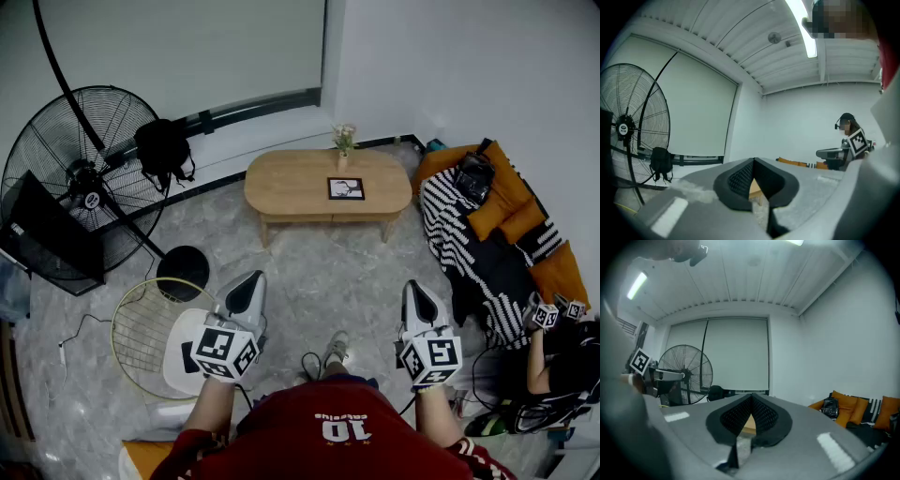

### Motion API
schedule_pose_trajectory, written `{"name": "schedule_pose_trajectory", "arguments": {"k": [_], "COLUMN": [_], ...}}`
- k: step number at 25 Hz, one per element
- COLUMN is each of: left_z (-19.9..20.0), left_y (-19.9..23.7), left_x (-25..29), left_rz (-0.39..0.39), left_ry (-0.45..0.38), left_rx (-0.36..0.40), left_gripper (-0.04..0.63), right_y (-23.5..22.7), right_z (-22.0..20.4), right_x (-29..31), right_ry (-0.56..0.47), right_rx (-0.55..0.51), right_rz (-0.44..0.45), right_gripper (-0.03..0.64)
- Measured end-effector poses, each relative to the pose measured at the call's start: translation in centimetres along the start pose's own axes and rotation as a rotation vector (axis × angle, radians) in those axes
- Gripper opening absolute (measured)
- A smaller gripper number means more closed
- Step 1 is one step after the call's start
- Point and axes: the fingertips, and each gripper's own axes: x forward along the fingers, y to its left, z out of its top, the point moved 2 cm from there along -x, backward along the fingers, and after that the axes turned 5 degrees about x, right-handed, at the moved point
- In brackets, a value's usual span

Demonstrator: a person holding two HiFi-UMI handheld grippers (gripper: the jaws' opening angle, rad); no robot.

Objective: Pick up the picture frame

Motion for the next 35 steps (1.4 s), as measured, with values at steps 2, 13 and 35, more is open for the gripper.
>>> {"name": "schedule_pose_trajectory", "arguments": {"k": [2, 13, 35], "left_z": [0.0, 0.3, 1.4], "left_y": [0.0, -0.1, 0.1], "left_x": [0.3, 3.3, 16.8], "left_rz": [-0.002, -0.029, -0.058], "left_ry": [0.003, 0.002, 0.026], "left_rx": [-0.012, -0.01, 0.026], "left_gripper": [-0.002, -0.002, -0.002], "right_y": [0.0, -1.0, -8.6], "right_z": [-0.1, 0.0, 0.8], "right_x": [0.0, 2.3, 11.8], "right_ry": [0.001, 0.005, 0.035], "right_rx": [0.009, -0.017, -0.004], "right_rz": [0.008, 0.006, 0.071], "right_gripper": [-0.011, -0.011, -0.009]}}
